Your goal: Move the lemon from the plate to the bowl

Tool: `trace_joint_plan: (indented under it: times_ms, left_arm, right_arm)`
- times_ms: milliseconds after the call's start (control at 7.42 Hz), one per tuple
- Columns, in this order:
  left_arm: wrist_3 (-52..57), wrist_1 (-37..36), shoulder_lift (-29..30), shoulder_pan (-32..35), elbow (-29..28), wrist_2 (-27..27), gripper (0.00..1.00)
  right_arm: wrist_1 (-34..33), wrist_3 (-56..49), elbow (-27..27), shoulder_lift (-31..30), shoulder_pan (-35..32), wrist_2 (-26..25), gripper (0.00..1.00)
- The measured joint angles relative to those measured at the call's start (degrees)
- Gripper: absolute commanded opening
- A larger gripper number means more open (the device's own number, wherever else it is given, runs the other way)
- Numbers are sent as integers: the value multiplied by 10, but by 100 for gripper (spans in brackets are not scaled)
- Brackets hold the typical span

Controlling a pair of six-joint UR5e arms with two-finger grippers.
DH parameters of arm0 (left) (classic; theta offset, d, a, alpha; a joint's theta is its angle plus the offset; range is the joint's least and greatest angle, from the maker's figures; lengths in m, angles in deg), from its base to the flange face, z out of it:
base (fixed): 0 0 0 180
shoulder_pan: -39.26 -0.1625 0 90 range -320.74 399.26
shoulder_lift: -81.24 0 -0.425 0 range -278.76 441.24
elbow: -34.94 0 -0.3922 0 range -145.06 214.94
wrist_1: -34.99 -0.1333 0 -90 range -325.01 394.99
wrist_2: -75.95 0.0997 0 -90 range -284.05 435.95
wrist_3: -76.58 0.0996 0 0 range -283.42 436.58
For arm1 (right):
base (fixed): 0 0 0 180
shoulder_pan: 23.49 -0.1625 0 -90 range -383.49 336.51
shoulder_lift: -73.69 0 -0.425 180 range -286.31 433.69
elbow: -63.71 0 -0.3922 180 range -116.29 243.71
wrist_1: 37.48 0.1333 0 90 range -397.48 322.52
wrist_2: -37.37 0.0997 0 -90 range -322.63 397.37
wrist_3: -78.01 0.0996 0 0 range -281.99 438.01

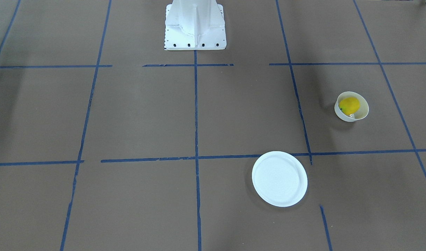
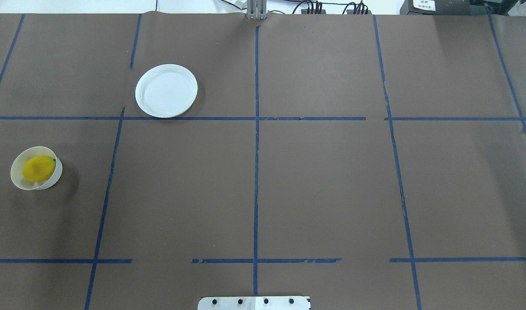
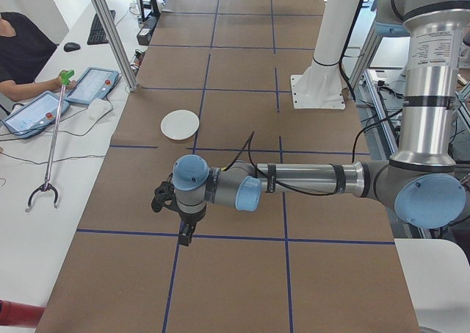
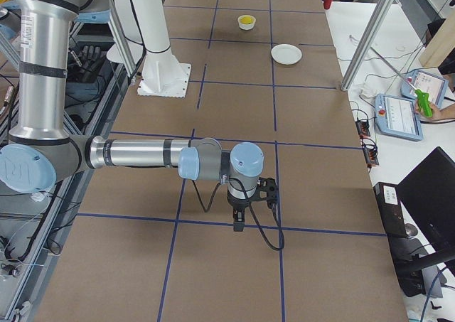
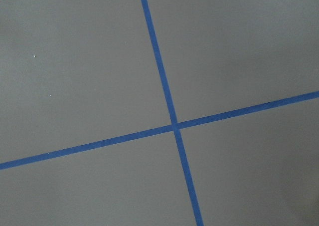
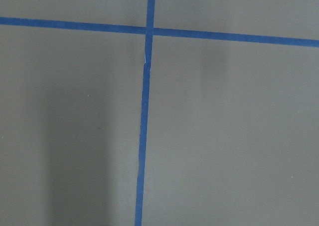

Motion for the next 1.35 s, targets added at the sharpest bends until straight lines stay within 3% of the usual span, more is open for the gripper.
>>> trace_joint_plan:
  times_ms: [539,1348]
  left_arm:
    - [57,-93,4,25,-2,-3,100]
    - [56,-120,-1,27,2,-34,100]
  right_arm:
    - [0,0,0,0,0,0,100]
    - [0,0,0,0,0,0,100]
